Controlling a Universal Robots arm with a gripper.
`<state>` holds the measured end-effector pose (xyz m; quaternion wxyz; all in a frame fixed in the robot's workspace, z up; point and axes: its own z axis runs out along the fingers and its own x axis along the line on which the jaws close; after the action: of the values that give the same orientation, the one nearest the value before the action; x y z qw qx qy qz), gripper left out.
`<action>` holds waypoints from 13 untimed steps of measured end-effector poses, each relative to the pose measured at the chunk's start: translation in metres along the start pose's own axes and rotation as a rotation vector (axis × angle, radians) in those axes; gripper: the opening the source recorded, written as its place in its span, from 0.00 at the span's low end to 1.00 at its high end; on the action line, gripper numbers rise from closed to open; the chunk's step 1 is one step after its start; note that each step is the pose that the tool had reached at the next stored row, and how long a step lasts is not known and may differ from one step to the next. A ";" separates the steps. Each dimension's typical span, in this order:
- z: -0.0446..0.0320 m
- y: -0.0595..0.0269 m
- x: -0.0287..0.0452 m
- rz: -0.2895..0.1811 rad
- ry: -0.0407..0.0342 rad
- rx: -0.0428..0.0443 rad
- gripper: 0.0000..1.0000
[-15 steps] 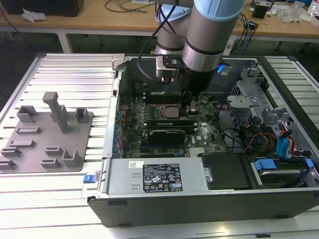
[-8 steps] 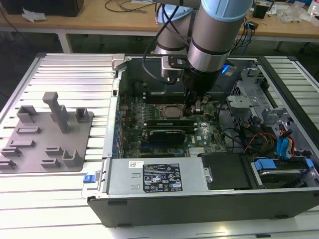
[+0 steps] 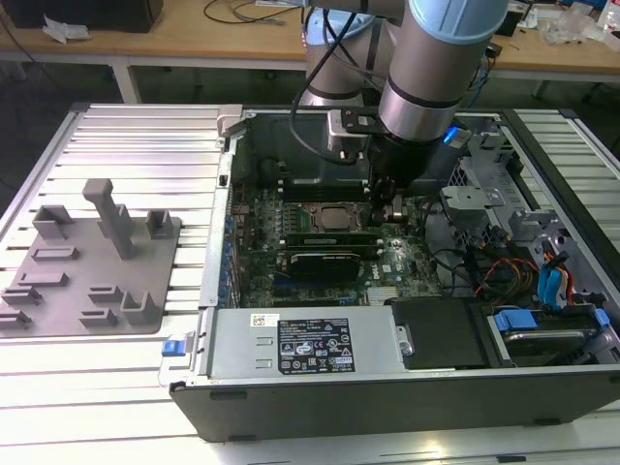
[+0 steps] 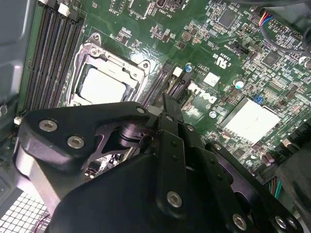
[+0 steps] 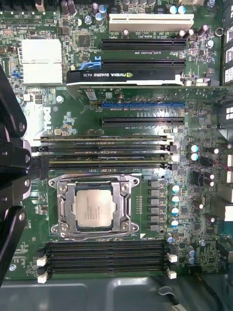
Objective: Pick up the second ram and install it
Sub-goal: 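Press down the second ram until it locks into place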
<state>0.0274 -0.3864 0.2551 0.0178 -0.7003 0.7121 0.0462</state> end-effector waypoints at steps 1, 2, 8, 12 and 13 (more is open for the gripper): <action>0.0007 -0.0001 0.0001 0.000 -0.0001 0.0001 0.08; 0.0017 -0.0001 0.0002 0.000 0.0001 0.0000 0.08; 0.0041 -0.0002 0.0004 0.000 0.0000 0.0000 0.08; 0.0060 -0.0010 0.0006 0.000 0.0003 -0.0001 0.08; 0.0064 -0.0015 0.0006 0.000 0.0000 0.0000 0.08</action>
<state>0.0286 -0.3863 0.2485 0.0178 -0.7003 0.7121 0.0462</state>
